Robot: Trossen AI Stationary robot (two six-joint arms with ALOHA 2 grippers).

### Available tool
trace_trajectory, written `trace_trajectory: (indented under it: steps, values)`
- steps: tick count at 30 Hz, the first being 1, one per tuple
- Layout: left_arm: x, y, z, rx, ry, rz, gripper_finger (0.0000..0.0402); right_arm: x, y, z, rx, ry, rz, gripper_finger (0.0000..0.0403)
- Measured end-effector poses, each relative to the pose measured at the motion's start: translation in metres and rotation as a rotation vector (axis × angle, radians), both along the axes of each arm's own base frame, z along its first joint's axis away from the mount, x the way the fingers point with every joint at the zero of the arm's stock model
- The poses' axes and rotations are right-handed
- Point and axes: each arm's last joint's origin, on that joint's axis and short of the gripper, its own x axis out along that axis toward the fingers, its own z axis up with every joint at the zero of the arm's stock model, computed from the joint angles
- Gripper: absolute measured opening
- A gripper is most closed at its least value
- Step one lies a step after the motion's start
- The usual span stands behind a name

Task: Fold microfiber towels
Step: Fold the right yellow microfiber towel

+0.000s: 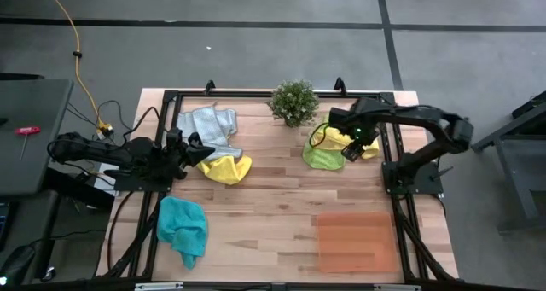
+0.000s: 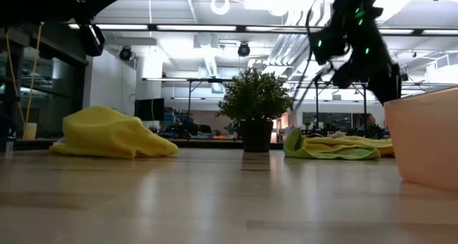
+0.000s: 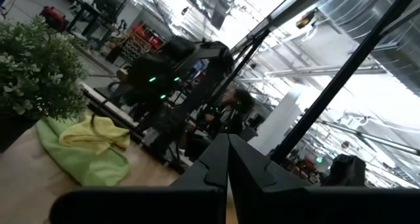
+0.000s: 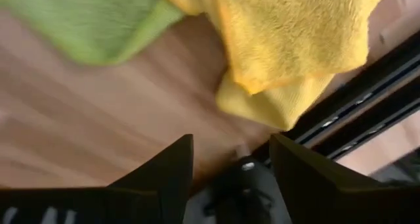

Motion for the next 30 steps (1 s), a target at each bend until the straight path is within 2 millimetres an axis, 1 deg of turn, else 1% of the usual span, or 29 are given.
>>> trace_trajectory:
  steps: [3, 6, 15, 20, 30]
  values:
    - [0.0, 0.0, 0.0, 0.0, 0.0, 0.0, 0.0, 0.004, -0.01, -0.017, 0.007, 0.077, 0.058, 0.0188]
    - [0.0, 0.0, 0.0, 0.001, -0.001, 0.0, 0.0, 0.008, -0.016, -0.029, 0.009, 0.121, 0.103, 0.0181]
    - [0.0, 0.0, 0.0, 0.0, -0.001, 0.001, 0.0, 0.015, -0.021, -0.054, 0.116, 0.178, 0.178, 0.0161]
    - [0.0, 0.0, 0.0, 0.0, -0.001, 0.002, 0.0, 0.017, -0.022, -0.061, 0.127, 0.194, 0.197, 0.0157]
    - [0.0, 0.0, 0.0, 0.0, -0.001, 0.004, 0.0, 0.019, -0.023, -0.065, 0.114, 0.194, 0.174, 0.0156]
